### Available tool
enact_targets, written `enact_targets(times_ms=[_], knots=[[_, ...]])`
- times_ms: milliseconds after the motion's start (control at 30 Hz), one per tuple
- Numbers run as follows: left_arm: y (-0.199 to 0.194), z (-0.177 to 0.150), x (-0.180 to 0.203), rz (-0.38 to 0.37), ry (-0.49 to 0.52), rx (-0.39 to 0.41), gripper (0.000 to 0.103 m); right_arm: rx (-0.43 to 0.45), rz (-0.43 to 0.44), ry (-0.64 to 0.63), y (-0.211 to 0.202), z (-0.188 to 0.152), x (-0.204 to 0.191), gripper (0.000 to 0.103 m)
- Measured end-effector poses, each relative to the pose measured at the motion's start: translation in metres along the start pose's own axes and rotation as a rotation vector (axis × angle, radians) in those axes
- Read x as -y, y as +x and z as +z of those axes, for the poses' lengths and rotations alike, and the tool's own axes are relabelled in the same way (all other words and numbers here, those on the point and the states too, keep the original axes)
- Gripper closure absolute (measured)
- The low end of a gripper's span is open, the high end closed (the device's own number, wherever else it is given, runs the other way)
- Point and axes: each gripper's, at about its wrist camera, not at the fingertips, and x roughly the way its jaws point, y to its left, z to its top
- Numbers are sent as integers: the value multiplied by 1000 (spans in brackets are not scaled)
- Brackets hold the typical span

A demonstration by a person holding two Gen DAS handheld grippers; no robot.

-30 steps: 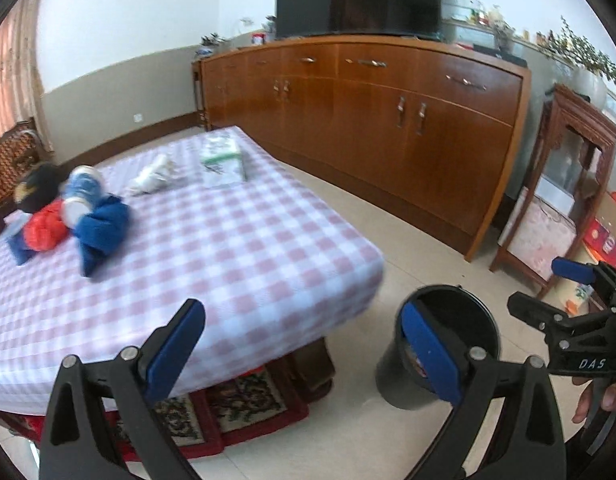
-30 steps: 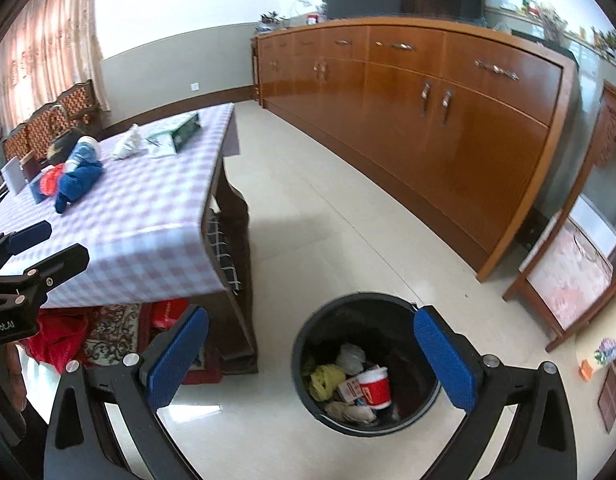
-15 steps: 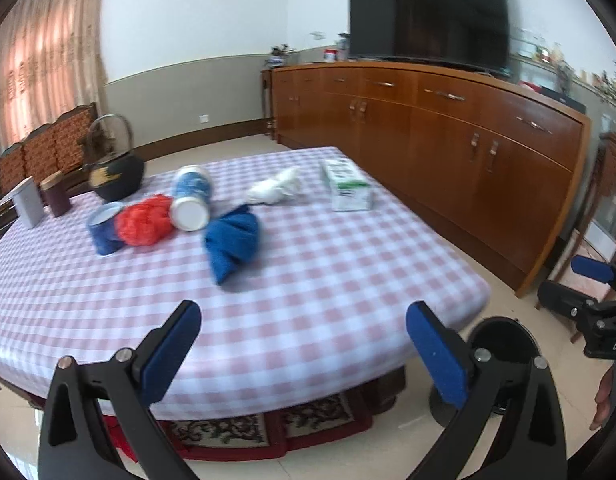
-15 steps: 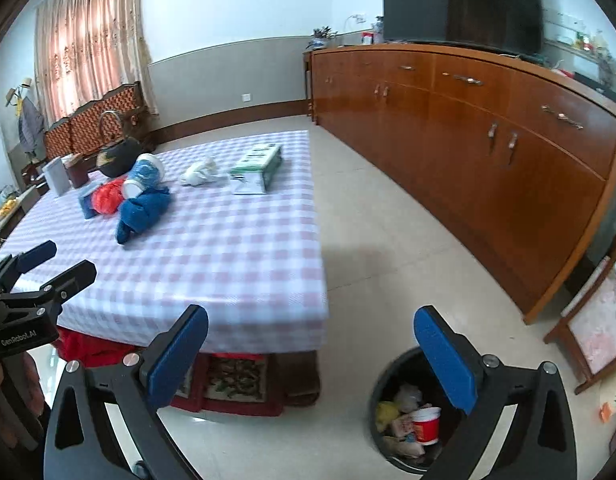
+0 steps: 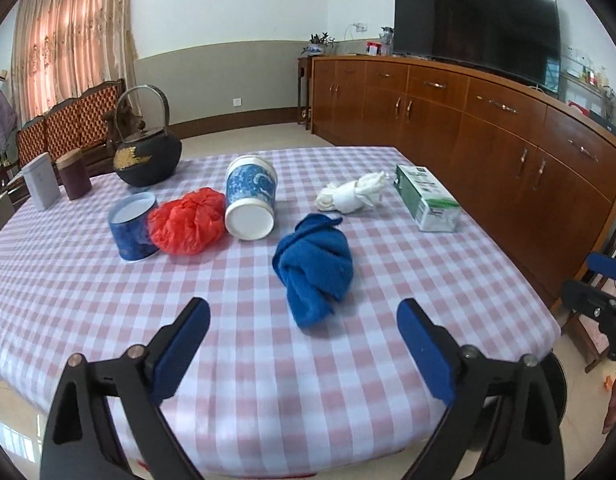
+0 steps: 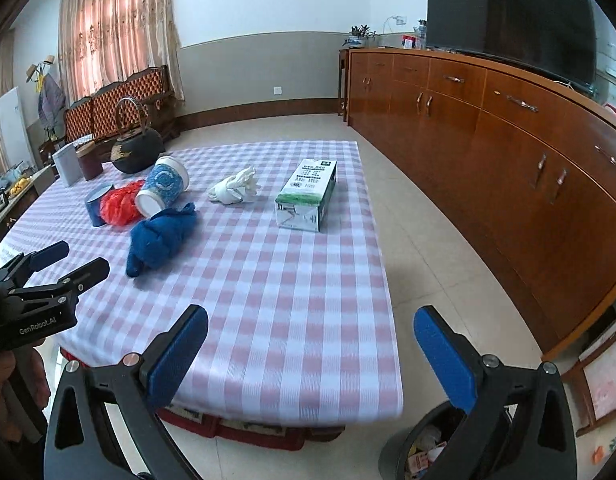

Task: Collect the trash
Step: 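Grasp the blue cloth with the left tool while the right tool grasps the milk carton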

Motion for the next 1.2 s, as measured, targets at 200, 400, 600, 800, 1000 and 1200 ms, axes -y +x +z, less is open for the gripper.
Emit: enact_targets(times_ms=[200,400,600,800,1000,1200], knots=[[40,14,5,-14,11,-50,15,-26,0,-7,37,18,5,0],[88,27,11,-30,1,-165,47,-49,15,3,76,38,10,0],[106,44,14,-50,-2,-158,62,-70,29,-12,117,60,5,0],[116,47,14,-49,-6,-144,63,-119,55,-19,165,83,-6,9],[123,51,14,-57,-15,-152,63,-169,55,-19,189,86,-9,39],[116,52,14,-68,-1,-137,74,-138,46,-14,174,82,-8,41]])
